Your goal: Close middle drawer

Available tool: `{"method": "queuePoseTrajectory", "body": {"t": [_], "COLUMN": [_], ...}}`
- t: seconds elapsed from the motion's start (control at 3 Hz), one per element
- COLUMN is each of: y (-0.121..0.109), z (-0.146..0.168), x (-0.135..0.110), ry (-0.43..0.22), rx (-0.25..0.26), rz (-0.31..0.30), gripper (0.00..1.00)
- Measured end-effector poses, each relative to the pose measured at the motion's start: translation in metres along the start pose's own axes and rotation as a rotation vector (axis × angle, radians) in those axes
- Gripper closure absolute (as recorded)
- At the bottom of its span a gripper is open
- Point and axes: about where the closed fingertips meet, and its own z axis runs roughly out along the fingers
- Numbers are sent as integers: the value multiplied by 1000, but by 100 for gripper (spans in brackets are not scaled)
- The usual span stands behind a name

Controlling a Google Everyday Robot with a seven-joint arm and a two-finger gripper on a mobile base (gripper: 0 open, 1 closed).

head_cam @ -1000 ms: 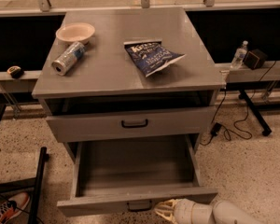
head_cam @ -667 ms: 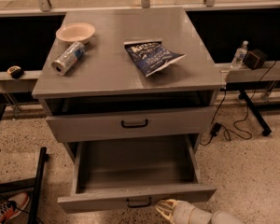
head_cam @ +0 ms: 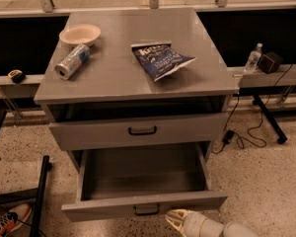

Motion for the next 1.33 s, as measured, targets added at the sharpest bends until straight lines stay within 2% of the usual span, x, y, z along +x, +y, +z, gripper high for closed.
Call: {"method": "queuePoseTrajectory", "body": {"t": [0.33, 1.0, 1.33], "y": [-8, -42, -59], "z": [13, 66, 84], "x": [-10, -40, -45], "ry": [-39, -114, -122], "rx": [43, 199, 250], "rz": [-35, -118, -120], "gripper": [100, 100, 100]}}
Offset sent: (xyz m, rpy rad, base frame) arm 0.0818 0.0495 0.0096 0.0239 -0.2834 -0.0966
